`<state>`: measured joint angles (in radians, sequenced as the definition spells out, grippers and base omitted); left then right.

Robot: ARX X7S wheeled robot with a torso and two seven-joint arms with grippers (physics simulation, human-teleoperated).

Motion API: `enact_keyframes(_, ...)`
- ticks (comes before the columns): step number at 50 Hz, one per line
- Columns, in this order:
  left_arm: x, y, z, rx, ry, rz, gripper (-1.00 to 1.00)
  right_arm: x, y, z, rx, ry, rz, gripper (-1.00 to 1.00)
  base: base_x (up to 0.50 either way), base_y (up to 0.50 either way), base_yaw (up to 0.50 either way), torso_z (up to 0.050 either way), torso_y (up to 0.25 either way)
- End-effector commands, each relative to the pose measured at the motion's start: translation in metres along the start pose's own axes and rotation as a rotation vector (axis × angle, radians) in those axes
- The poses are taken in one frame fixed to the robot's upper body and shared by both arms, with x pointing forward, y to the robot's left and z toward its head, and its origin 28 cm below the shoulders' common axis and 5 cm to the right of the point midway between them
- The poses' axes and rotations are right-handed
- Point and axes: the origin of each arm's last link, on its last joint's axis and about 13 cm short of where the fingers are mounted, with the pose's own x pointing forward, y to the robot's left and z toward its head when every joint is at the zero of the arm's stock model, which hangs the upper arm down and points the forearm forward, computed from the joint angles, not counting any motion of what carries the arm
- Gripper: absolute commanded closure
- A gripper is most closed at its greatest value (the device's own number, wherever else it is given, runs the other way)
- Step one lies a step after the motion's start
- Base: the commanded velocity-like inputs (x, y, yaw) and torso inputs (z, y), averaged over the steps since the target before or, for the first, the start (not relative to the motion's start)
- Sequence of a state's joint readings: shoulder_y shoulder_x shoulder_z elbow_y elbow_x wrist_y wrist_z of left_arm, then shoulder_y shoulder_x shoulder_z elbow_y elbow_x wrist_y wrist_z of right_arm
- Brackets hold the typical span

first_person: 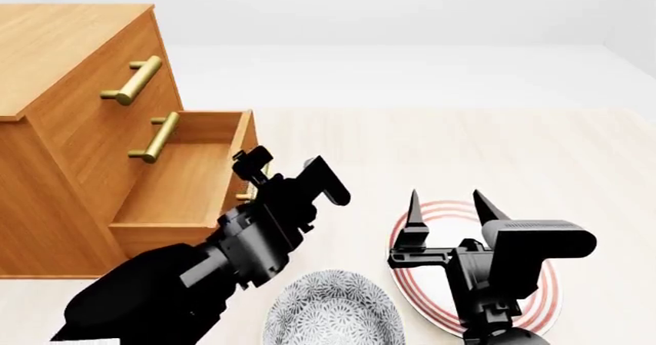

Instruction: Open the bottom drawer of the cabinet.

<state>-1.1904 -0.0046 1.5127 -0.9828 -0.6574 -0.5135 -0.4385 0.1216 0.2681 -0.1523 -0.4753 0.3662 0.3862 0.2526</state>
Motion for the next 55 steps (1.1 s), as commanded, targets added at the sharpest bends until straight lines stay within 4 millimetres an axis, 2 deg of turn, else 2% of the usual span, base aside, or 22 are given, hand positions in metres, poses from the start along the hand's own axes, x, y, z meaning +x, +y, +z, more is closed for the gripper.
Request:
enact_keyframes(1,-0.007,0.017,0.022,-0.091,-0.093,0.019,-1.00,0.000,0.001,-0.001,0.001,0.001,0.002,-1.00,0.00,0.00,0.00,0.000,0.000)
enact_keyframes(6,-0.023,0.069,0.039,-0.369,-0.137,0.038,-1.00,0.000,0.001,-0.002,0.001,0.004,0.005,-1.00,0.00,0.00,0.00,0.000,0.000)
enact_keyframes(8,-0.025,0.082,0.042,-0.418,-0.139,0.061,-1.00,0.001,0.001,-0.002,0.001,0.004,0.006,-1.00,0.00,0.00,0.00,0.000,0.000)
enact_keyframes(9,-0.027,0.098,0.045,-0.514,-0.132,0.077,-1.00,0.001,0.002,-0.002,0.002,0.005,0.007,-1.00,0.00,0.00,0.00,0.000,0.000)
enact_keyframes(11,-0.027,0.108,0.046,-0.550,-0.122,0.088,-1.00,0.001,0.002,-0.002,0.002,0.005,0.007,-1.00,0.00,0.00,0.00,0.000,0.000)
enact_keyframes(12,-0.025,0.121,0.047,-0.647,-0.108,0.079,-1.00,0.001,0.002,-0.002,0.002,0.004,0.009,-1.00,0.00,0.00,0.00,0.000,0.000)
enact_keyframes(14,-0.020,0.129,0.045,-0.692,-0.071,0.094,-1.00,0.002,0.002,-0.002,0.003,0.005,0.008,-1.00,0.00,0.00,0.00,0.000,0.000)
enact_keyframes(15,-0.018,0.133,0.044,-0.753,-0.043,0.034,-1.00,0.002,0.002,-0.002,0.002,0.005,0.010,-1.00,0.00,0.00,0.00,0.000,0.000)
enact_keyframes(17,-0.011,0.136,0.039,-0.816,-0.002,0.026,-1.00,0.002,0.002,-0.002,0.001,0.005,0.012,-1.00,0.00,0.00,0.00,0.000,0.000)
enact_keyframes(23,0.005,0.133,0.028,-0.925,0.118,-0.053,-1.00,0.002,0.003,0.000,-0.001,0.002,0.012,-1.00,0.00,0.00,0.00,0.000,0.000)
enact_keyframes(30,0.004,0.123,0.018,-0.908,0.271,-0.108,-1.00,0.002,0.003,0.001,-0.002,-0.001,0.013,-1.00,0.00,0.00,0.00,0.000,0.000)
enact_keyframes(47,0.004,0.098,-0.003,-0.905,0.399,-0.199,-1.00,0.002,0.004,0.000,-0.001,0.000,0.014,-1.00,0.00,0.00,0.00,0.000,0.000)
enact_keyframes(55,0.003,0.092,-0.004,-0.898,0.415,-0.264,-1.00,0.002,0.003,0.000,0.001,0.000,0.014,-1.00,0.00,0.00,0.00,0.000,0.000)
